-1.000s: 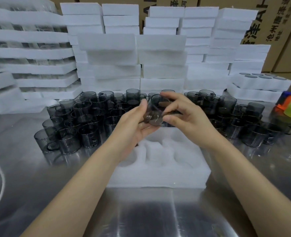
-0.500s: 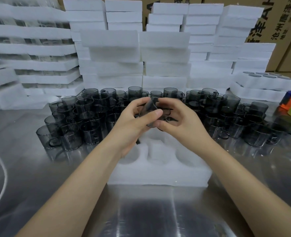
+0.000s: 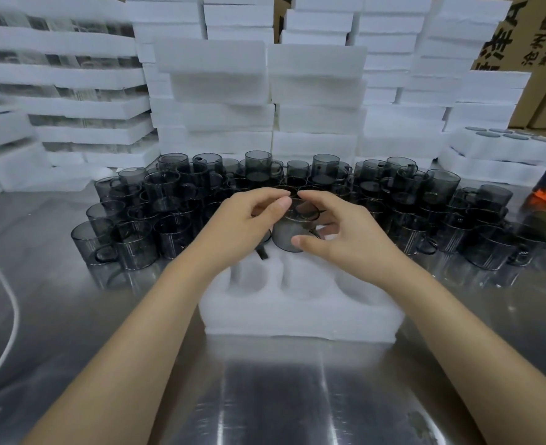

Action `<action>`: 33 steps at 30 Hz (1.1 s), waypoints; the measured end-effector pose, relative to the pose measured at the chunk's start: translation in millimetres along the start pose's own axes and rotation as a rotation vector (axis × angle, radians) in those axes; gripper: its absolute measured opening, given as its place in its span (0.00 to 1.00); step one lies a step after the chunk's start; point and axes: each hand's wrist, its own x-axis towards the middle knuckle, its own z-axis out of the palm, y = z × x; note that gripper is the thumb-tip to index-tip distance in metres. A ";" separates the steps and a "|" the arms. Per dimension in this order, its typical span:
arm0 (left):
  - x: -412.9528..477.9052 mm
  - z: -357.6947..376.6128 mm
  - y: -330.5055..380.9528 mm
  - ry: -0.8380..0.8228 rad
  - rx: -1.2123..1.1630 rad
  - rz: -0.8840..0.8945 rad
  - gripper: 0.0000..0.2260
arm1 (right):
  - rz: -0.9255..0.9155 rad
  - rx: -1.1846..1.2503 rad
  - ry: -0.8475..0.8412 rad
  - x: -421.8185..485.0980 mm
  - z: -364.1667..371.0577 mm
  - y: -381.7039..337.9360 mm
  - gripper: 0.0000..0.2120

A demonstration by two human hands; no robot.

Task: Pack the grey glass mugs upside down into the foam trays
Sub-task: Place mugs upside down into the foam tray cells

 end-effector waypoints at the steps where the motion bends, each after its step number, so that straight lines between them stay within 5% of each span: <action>1: -0.2 0.8 -0.1 -0.006 0.011 0.002 0.12 | 0.002 -0.021 -0.008 -0.3 -0.4 0.1 0.32; 10: 0.3 8.4 -3.1 0.015 0.123 0.027 0.16 | -0.047 -0.207 -0.050 0.0 -5.2 1.0 0.32; 24: 8.2 3.9 -11.9 -0.052 -0.192 -0.114 0.11 | -0.031 -0.434 -0.181 5.1 -12.1 -5.5 0.23; 29: 13.7 2.3 -12.2 -0.103 -0.164 -0.116 0.06 | 0.065 -0.226 -0.072 1.1 -11.2 -5.3 0.25; 33: 15.0 3.4 -15.0 -0.115 -0.135 -0.127 0.08 | -0.039 -0.431 0.008 0.0 -1.4 -7.7 0.15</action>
